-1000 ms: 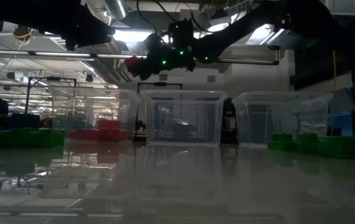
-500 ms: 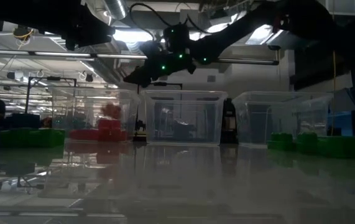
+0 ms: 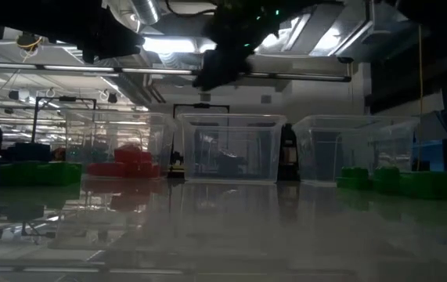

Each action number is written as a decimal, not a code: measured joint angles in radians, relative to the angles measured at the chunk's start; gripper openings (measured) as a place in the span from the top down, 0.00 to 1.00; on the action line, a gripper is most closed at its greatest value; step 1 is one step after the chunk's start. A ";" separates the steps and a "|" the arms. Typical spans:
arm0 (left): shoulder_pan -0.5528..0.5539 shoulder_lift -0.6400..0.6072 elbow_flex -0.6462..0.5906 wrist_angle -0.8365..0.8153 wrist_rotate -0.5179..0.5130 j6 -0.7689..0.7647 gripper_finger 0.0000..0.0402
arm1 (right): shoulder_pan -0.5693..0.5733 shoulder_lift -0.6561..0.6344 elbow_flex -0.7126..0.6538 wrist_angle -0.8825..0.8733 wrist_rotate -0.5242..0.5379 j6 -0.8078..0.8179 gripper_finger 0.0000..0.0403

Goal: Sort blocks
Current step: Put the red game piece into the left transparent bin

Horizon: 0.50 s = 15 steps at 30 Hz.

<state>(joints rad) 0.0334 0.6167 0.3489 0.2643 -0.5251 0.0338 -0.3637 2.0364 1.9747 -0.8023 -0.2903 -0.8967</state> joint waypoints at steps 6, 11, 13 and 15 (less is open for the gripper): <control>0.000 0.000 0.000 0.061 0.000 0.037 0.51 | 0.115 -0.064 -0.093 -0.220 -0.043 -0.008 0.24; 0.000 0.002 0.004 0.173 0.053 0.108 0.51 | 0.207 -0.170 -0.329 -0.067 -0.005 0.020 0.24; 0.000 0.025 0.035 0.171 0.090 0.113 0.51 | 0.232 -0.229 -0.446 0.037 0.011 0.047 0.24; -0.003 0.069 0.073 0.152 0.102 0.114 0.51 | 0.250 -0.289 -0.562 0.115 0.026 0.070 0.24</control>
<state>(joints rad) 0.0309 0.6857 0.4215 0.4163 -0.4228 0.1479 -0.1141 1.7469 1.4129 -0.6875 -0.2641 -0.8269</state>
